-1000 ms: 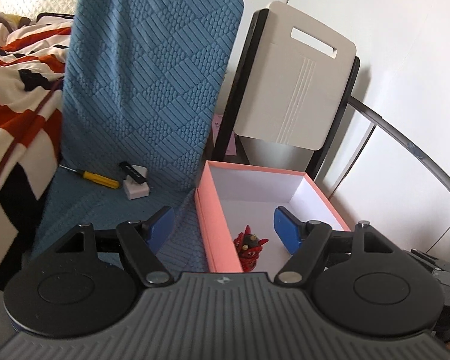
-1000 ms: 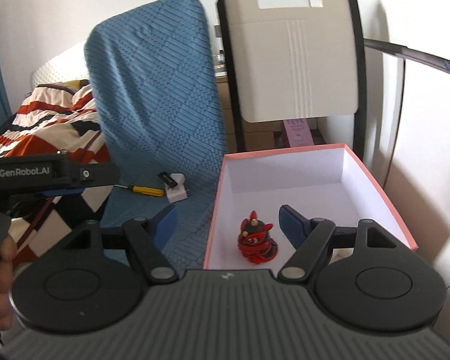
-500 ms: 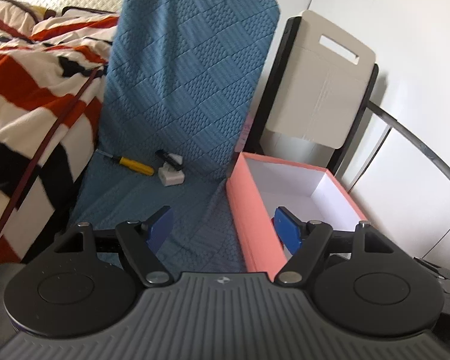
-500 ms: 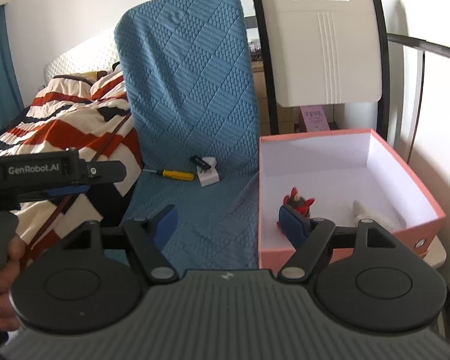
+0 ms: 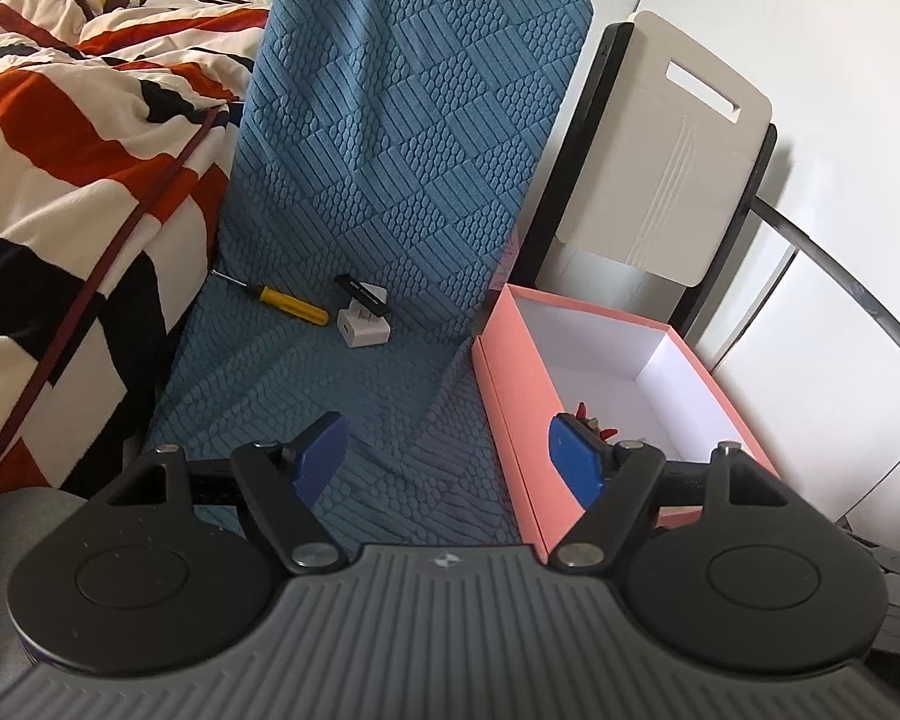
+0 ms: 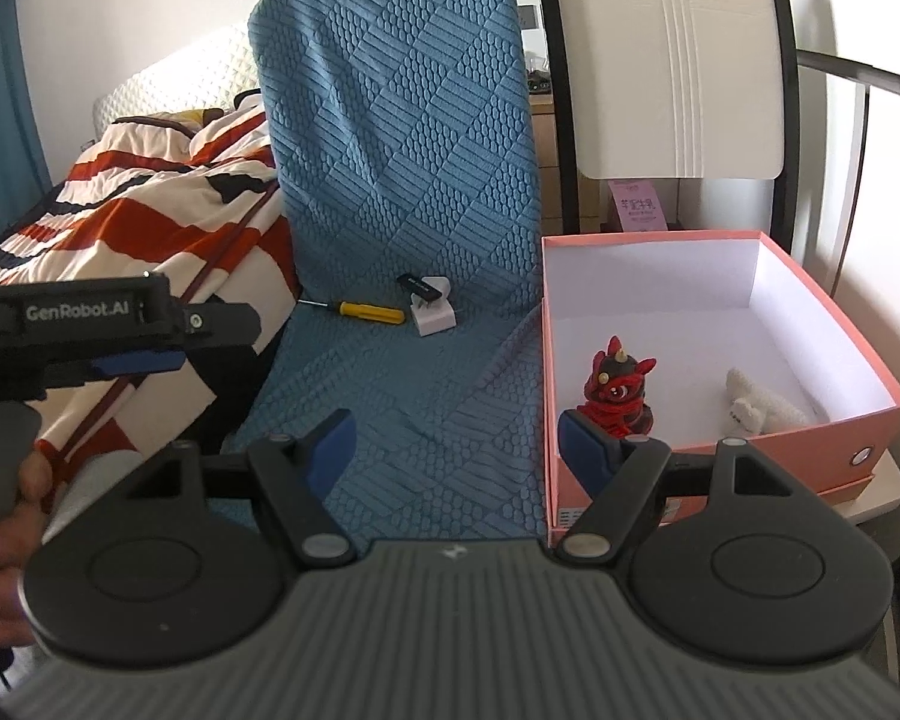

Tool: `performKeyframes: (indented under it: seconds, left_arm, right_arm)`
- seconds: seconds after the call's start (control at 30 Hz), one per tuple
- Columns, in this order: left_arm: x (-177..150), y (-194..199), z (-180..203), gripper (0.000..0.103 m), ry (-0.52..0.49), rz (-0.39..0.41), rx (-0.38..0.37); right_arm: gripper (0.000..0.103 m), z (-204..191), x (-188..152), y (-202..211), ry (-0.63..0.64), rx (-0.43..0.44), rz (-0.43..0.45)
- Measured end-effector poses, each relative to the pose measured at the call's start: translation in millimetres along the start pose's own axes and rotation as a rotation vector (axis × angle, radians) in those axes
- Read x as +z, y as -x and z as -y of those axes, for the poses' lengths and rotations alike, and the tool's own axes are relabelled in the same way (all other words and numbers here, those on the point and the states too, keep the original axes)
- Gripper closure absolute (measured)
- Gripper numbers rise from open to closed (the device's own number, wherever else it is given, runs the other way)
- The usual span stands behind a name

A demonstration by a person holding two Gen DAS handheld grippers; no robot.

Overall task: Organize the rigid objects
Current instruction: 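Withdraw both open grippers up and away from the pink box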

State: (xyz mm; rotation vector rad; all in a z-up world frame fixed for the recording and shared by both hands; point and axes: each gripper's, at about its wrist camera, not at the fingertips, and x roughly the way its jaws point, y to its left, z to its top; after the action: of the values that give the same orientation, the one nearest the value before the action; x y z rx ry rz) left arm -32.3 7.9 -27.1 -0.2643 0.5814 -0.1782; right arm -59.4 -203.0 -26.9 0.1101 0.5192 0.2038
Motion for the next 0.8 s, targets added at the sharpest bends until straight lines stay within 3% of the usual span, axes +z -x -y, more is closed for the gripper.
performKeyframes:
  seconds: [0.37, 0.8]
  left_arm:
    - [11, -29, -23, 0.024, 0.033, -0.012, 0.007]
    - [14, -114, -68, 0.024, 0.091, 0.006, 0.009]
  right_arm:
    - [0.027, 3, 5, -23, 0.001, -0.004, -0.01]
    - [0.027, -1, 17, -83, 0.056, 0.017, -0.031]
